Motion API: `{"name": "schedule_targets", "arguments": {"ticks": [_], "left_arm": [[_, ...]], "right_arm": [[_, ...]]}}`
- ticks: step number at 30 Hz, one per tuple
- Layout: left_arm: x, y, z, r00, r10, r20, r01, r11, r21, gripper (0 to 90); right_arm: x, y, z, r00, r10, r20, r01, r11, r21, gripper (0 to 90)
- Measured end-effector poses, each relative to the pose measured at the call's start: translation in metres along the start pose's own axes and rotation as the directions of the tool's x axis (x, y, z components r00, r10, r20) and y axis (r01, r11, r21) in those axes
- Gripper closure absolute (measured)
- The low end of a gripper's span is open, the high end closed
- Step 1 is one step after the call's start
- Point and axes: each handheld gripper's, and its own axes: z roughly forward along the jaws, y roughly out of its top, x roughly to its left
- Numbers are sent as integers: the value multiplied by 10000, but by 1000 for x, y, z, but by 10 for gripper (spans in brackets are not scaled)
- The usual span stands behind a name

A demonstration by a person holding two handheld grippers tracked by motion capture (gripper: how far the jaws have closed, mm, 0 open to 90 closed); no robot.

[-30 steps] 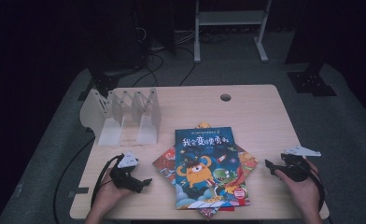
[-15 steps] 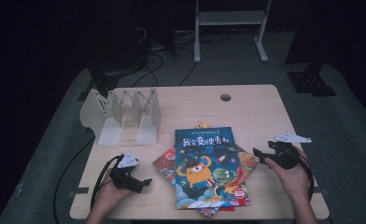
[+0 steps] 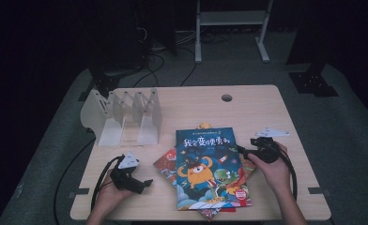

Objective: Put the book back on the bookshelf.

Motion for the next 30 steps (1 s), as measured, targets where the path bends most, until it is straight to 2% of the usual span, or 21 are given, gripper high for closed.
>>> {"name": "schedule_targets", "arguments": {"ticks": [6,11,12,17,22,24,30], "left_arm": [[0,0,0,10000,-2,0,2,10000,-1,0],[0,0,0,10000,-1,-2,1,10000,-1,0],[0,0,0,10000,-2,-1,2,10000,-1,0],[0,0,0,10000,0,-1,0,10000,1,0],[0,0,0,10000,-1,1,1,10000,3,0],[0,0,0,10000,-3,0,3,10000,0,0],[0,0,0,10000,4,0,-4,10000,0,0]], "right_arm": [[11,9,11,9994,-249,-229,255,9993,282,319],[15,13,22,9989,-220,-425,239,9987,443,329],[16,12,26,9984,-166,-541,200,9979,624,332],[21,13,33,9967,-65,-810,115,9981,603,329],[21,14,35,9971,-59,-757,107,9980,627,329],[22,15,37,9959,-49,-905,101,9983,576,330],[30,22,46,9904,-360,-1335,462,9962,740,334]]}}
